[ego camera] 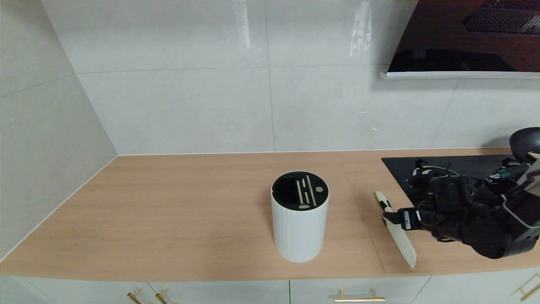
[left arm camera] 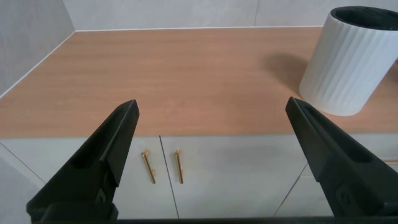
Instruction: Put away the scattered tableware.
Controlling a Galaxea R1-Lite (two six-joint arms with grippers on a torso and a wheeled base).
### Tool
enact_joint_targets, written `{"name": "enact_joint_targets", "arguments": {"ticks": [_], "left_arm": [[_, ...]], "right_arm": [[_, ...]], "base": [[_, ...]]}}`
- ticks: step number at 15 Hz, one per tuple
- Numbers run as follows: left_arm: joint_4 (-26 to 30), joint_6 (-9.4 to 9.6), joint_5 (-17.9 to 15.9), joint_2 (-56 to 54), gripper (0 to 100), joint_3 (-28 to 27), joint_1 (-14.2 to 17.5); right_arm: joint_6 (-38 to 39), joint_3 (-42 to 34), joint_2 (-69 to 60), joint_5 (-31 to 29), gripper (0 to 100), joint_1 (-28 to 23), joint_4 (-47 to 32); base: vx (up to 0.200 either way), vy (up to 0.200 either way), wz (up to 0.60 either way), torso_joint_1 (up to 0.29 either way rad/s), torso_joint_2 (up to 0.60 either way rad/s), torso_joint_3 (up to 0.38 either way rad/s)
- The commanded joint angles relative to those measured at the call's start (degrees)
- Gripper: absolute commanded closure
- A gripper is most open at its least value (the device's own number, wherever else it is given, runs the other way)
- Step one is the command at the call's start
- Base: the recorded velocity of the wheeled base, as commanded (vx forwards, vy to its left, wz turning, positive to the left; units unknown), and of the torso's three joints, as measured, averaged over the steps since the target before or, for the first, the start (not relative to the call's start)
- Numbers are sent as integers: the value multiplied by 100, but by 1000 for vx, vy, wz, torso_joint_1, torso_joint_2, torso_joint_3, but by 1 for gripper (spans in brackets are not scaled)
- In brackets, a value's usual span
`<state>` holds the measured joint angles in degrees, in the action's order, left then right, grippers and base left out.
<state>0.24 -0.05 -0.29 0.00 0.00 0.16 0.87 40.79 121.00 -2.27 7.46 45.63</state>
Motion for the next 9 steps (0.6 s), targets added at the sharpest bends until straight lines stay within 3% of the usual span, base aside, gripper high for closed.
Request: {"name": "enact_joint_targets", "arguments": {"ticks": [1,4,9], "left_arm": [[2,-4,3,0,0,0,2],[2,-4,3,9,0,0,2],[2,-4,-6,9,0,0,2]], "right_arm": [[-34,131,679,-46,0,36,210],[-78,149,1233,-72,0,36,816],[-104,351,1567,-151,0,27,1053]], "base": [[0,0,0,0,0,0],[0,0,0,0,0,0],[0,0,0,0,0,0]]}}
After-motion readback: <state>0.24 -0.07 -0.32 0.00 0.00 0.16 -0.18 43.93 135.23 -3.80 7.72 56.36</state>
